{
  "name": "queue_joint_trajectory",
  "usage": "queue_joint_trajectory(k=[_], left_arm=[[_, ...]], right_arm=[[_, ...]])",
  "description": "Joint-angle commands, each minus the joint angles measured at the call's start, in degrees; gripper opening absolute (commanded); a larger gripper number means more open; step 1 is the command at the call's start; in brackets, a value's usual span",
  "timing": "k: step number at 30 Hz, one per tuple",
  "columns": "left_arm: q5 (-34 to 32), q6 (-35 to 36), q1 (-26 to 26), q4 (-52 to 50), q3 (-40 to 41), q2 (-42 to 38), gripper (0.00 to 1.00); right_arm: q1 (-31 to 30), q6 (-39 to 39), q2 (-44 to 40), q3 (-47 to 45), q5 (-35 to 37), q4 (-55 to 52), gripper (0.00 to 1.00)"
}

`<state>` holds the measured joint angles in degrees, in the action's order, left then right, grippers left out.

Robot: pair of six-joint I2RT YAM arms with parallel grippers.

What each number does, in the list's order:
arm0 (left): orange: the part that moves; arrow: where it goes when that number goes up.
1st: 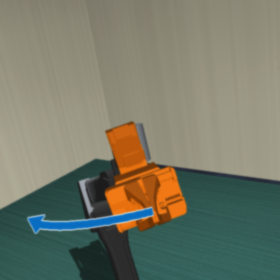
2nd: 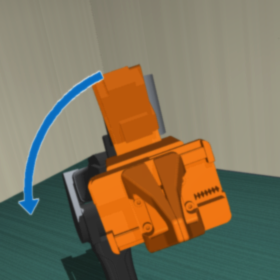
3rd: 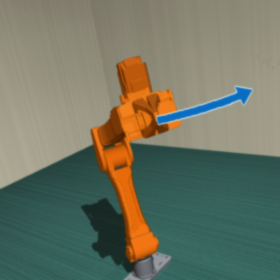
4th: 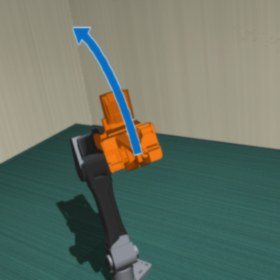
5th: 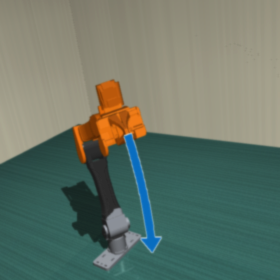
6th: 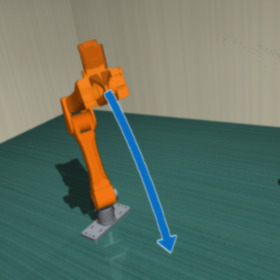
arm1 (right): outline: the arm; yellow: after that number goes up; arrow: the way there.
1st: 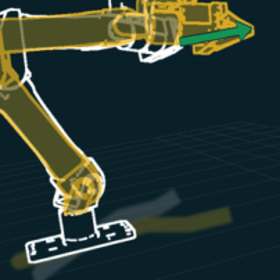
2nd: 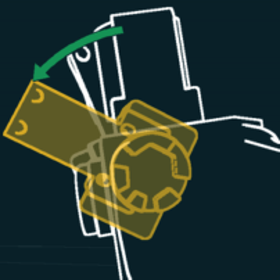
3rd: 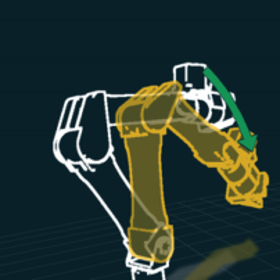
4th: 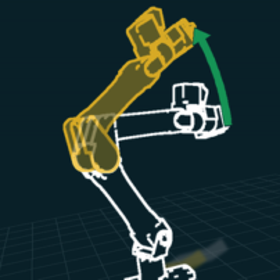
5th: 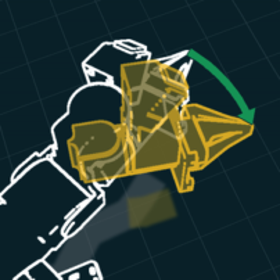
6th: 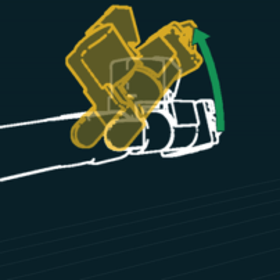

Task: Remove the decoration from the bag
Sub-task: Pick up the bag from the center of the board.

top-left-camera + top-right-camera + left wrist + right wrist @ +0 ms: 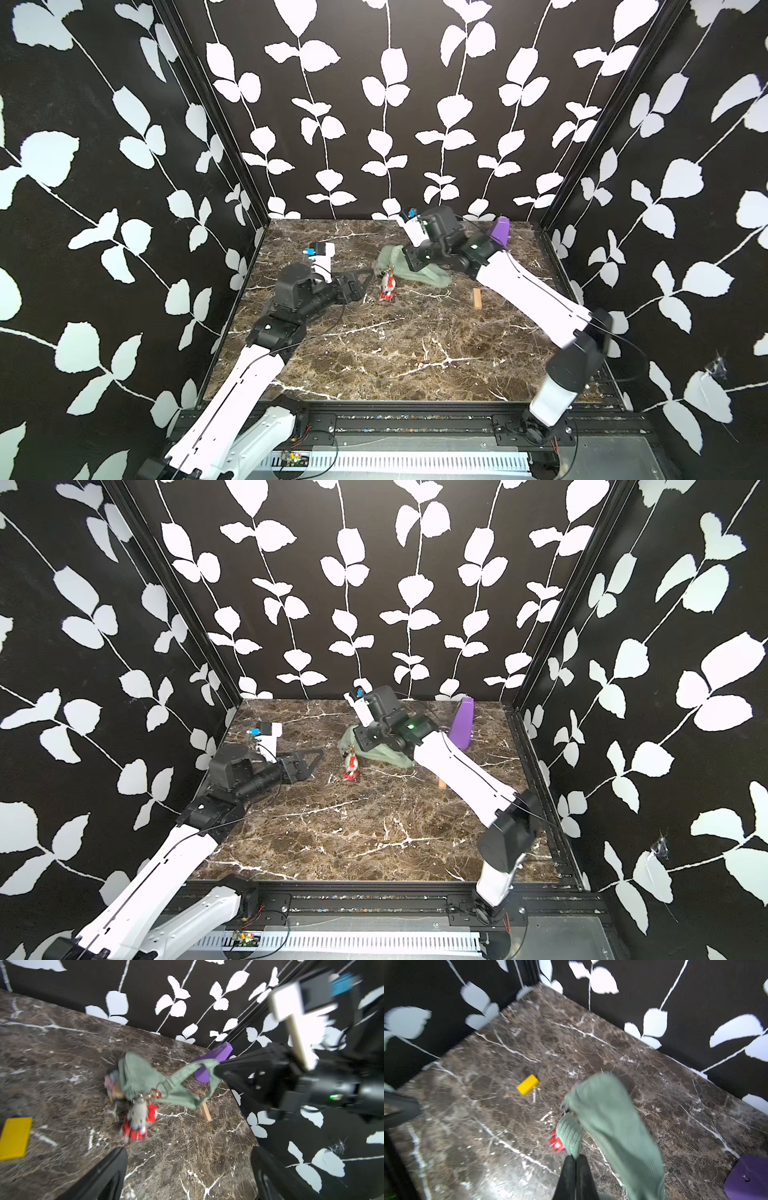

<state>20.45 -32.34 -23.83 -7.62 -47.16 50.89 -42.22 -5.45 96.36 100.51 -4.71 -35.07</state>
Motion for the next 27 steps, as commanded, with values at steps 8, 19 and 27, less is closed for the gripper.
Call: queue_joint_trajectory(k=[8,19,27], left_arm=[[-6.4,13.1,-8.3,22.7,7.4,0.9,0.88],[18.6,23.8,-8.3,33.6,9.3,13.4,0.58],[28.3,27.8,-8.3,31.9,7.9,17.5,0.46]], right_arm=[[0.1,1.9,-17.0,-12.5,-10.8,3.4,0.00],[0.2,4.6,-24.3,-18.9,-18.2,2.7,0.00],[0.1,7.2,-26.3,-20.7,-27.1,1.2,0.00]])
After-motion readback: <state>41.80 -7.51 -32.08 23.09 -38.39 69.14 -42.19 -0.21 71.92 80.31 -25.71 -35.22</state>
